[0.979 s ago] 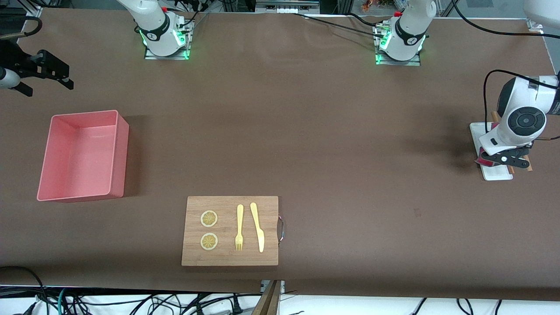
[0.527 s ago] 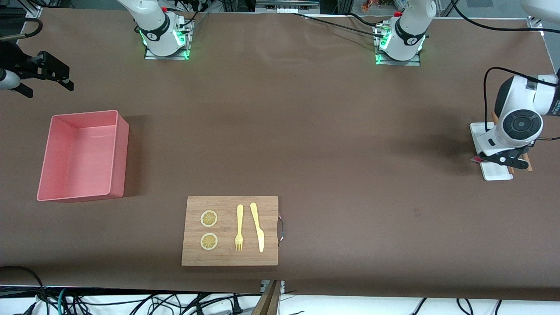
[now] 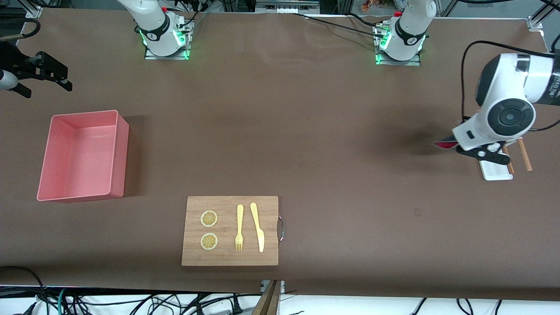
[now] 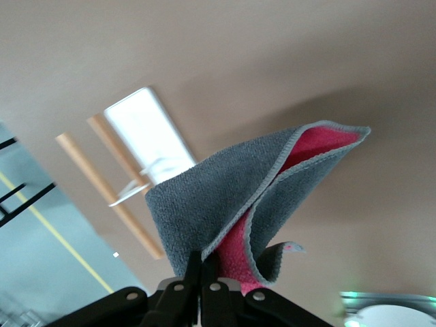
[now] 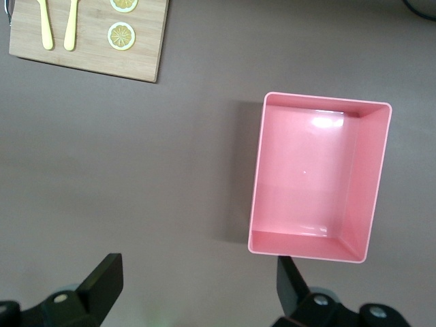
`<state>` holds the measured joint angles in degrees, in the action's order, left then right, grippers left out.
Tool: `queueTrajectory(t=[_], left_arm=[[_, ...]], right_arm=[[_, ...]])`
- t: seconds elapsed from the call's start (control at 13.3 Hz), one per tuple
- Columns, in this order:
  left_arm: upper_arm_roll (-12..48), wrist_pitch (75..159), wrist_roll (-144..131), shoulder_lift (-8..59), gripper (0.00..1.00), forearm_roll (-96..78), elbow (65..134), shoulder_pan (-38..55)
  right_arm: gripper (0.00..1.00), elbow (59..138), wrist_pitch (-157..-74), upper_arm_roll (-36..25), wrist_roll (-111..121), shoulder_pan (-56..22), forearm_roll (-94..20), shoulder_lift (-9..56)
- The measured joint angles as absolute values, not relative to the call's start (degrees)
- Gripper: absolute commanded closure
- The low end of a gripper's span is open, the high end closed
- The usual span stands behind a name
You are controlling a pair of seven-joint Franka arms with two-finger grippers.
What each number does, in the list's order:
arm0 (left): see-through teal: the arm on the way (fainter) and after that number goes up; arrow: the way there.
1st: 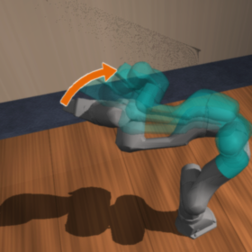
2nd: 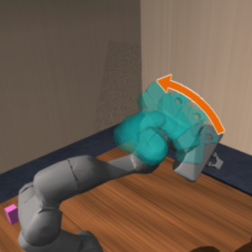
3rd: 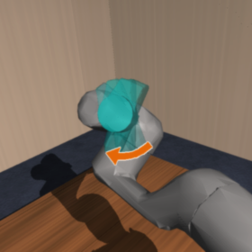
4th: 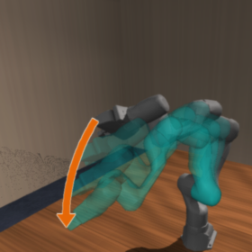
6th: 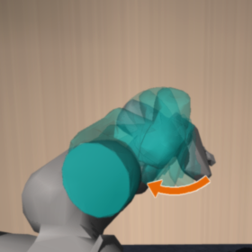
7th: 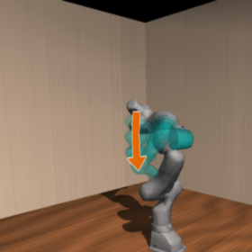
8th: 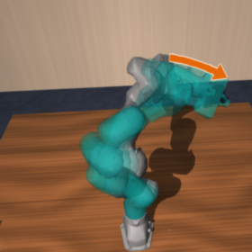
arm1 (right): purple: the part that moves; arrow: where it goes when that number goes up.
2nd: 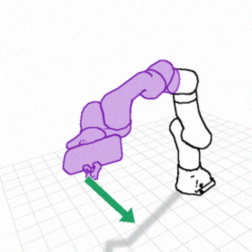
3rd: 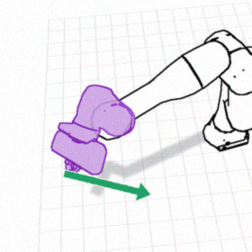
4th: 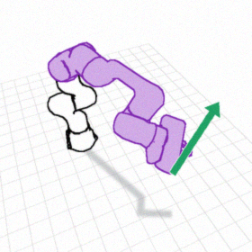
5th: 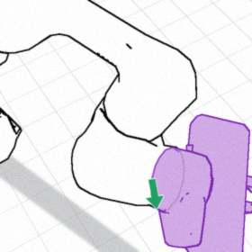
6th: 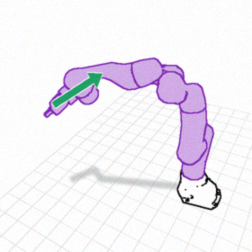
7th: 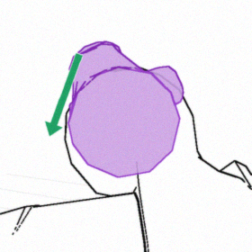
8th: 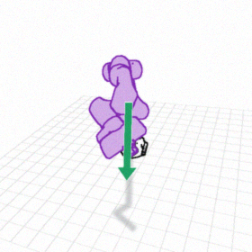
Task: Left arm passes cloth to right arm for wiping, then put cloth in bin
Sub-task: 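Lift the cloth with the left gripper while the right gripper reaches over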
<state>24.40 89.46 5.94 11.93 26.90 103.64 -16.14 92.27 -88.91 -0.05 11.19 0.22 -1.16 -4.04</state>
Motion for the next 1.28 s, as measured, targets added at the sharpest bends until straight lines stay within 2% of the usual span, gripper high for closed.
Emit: queueTrajectory(t=[0.15, 0.38, 0.68, 0.9, 1.28], left_arm=[[27.4, 89.0, 2.6, 12.2, 1.0, 18.1, 101.7, -14.8], [28.0, 89.0, -7.0, 14.9, 1.0, 3.9, 97.0, -10.5], [28.1, 92.3, -24.2, 24.7, 1.0, -3.4, 85.9, -1.0], [28.1, 102.2, -31.5, 32.8, 1.0, -3.8, 79.7, 5.7], [28.1, 123.4, -32.6, 40.3, 1.0, -4.8, 78.1, 10.3]], right_arm=[[0.01, 92.3, -88.9, -0.1, 11.3, 0.2, -1.2, -4.0], [0.0, 92.3, -88.9, -0.2, 12.9, 0.3, -1.1, -3.8], [0.0, 92.5, -88.9, -1.3, 13.9, 0.6, -0.7, -0.8], [0.0, 92.6, -86.9, -1.5, 14.1, 0.7, 0.2, 2.0], [0.0, 92.9, -86.2, -1.6, 14.2, 0.7, 0.5, 7.6]])
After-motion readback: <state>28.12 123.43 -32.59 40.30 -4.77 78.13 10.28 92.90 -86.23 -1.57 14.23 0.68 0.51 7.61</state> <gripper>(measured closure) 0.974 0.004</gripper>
